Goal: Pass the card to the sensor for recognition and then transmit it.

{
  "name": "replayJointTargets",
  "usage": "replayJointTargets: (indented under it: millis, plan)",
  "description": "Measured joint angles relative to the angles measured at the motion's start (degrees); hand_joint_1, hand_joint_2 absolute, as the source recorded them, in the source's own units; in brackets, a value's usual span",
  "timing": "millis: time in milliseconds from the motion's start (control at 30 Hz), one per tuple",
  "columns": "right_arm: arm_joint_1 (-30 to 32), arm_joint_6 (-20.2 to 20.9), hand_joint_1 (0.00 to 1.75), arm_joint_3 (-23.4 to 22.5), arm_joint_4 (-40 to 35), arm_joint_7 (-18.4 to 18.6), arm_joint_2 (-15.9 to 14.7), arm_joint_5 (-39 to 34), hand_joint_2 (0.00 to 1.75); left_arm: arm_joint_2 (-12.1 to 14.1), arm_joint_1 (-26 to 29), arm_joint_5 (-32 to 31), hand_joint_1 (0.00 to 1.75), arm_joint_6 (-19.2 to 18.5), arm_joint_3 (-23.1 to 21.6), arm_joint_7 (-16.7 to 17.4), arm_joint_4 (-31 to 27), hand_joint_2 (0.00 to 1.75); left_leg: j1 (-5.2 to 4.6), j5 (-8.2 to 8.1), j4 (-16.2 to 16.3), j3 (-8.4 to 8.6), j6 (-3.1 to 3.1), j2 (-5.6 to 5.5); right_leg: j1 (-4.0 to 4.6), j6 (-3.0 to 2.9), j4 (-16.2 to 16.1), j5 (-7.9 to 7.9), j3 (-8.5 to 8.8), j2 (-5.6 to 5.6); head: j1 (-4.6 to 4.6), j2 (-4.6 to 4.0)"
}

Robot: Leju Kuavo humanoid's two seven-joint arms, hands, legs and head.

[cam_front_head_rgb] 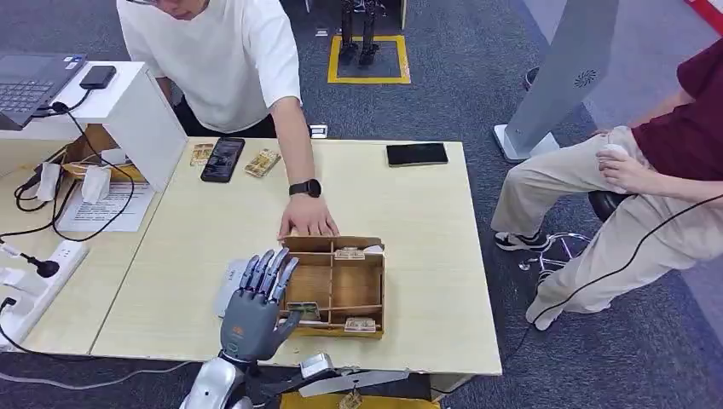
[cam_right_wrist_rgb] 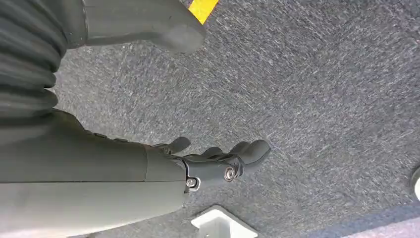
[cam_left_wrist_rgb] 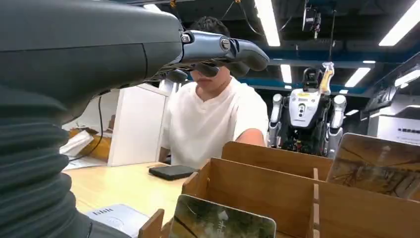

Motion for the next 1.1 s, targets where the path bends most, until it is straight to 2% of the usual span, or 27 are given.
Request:
replayJointTargets:
  millis: [233,267,333,400,467,500,533,633,800,967,1000,1067,1100]
  plan:
    - [0.18,0.09,0.0,0.31,-0.39,0.09,0.0,0.46,1.75,1.07,-0.6,0.5,0.0,0.0,-1.18,-0.48,0.61,1.75,0.0,0.0,0.0,0.0,0.0,0.0,0.0,0.0,0.0,0.0,0.0,0.0,0.02,0.0]
    - [0.2,0.09,0.0,0.31,-0.48,0.09,0.0,0.5,1.75,1.27,-0.7,0.57,0.16,-0.02,-1.49,-0.48,0.77,1.75,0.0,0.0,0.0,0.0,0.0,0.0,0.0,0.0,0.0,0.0,0.0,0.0,0.0,-0.02]
    - [0.25,0.09,0.0,0.31,-0.59,0.13,0.0,0.52,1.75,1.51,-0.84,0.96,0.21,-0.02,-1.79,-0.48,1.01,1.75,0.0,0.0,0.0,-0.01,0.0,0.0,0.0,0.0,0.0,0.0,0.0,0.0,0.0,0.0]
    - [0.28,0.09,0.0,0.31,-0.72,0.26,0.0,0.57,1.75,1.64,-0.89,1.33,0.37,-0.02,-1.88,-0.5,1.18,1.75,0.0,0.0,0.0,0.0,0.0,0.0,0.0,0.0,0.0,0.0,0.0,0.0,0.0,0.0]
    - [0.31,0.09,0.0,0.31,-0.81,0.26,0.02,0.59,1.75,1.66,-0.89,1.51,0.37,-0.02,-1.88,-0.76,1.2,1.75,0.0,0.0,0.0,0.0,0.0,0.0,0.0,0.0,0.0,0.0,0.0,0.0,0.02,0.0]
    - [0.31,0.09,0.0,0.31,-0.87,0.26,0.02,0.59,1.75,1.66,-0.89,1.53,0.44,-0.02,-1.88,-0.85,1.2,1.75,0.0,0.0,0.0,0.0,0.0,0.0,0.0,0.0,0.0,0.0,0.0,0.0,0.0,0.0]
    - [0.31,0.07,0.0,0.31,-0.87,0.28,0.02,0.66,1.75,1.66,-0.9,1.53,0.58,-0.02,-1.88,-1.05,1.25,1.75,0.0,0.0,0.0,0.0,0.0,0.0,0.0,0.0,0.0,0.0,0.0,0.0,0.0,0.0]
    - [0.32,0.07,0.0,0.33,-0.92,0.24,0.02,0.68,1.75,1.64,-0.96,1.53,0.47,-0.02,-1.88,-1.29,1.29,1.75,0.0,0.0,0.0,0.0,0.0,0.0,0.0,0.0,0.0,0.0,0.0,0.0,0.0,0.0]
    - [0.39,0.11,0.0,0.33,-1.22,0.28,0.07,0.94,1.75,1.64,-0.99,1.44,0.58,-0.02,-1.88,-1.33,1.6,1.75,0.0,0.0,0.0,0.0,0.0,0.0,0.0,0.0,0.0,0.0,-0.01,0.0,0.0,0.0]
    - [0.39,0.09,0.0,0.33,-1.29,0.68,0.09,0.94,1.75,1.64,-1.08,1.0,0.52,-0.02,-1.97,-0.68,2.43,1.75,0.0,0.0,0.0,0.0,0.0,0.0,0.0,0.0,0.0,0.0,-0.01,0.0,0.0,0.0]
    - [0.4,0.09,0.0,0.35,-1.29,0.66,0.09,0.94,1.75,1.66,-1.11,1.0,0.45,-0.02,-2.12,-0.55,2.6,1.75,0.0,0.0,0.0,0.0,0.0,0.0,0.0,0.0,0.0,0.0,-0.01,0.0,0.0,0.0]
    - [0.39,0.07,0.0,0.33,-1.29,0.61,0.09,0.94,1.75,1.7,-1.17,1.0,0.45,-0.02,-2.36,-0.35,2.91,1.75,0.0,0.0,0.0,0.0,0.0,0.0,0.0,0.0,0.0,0.0,0.0,0.0,0.02,0.0]
    - [0.39,0.07,0.0,0.33,-1.29,0.61,0.09,0.94,1.75,1.7,-1.23,1.05,0.26,-0.02,-2.49,-0.3,3.19,1.75,0.0,0.0,0.0,0.0,0.0,0.0,0.0,0.0,0.0,0.0,0.0,0.0,0.0,0.0]
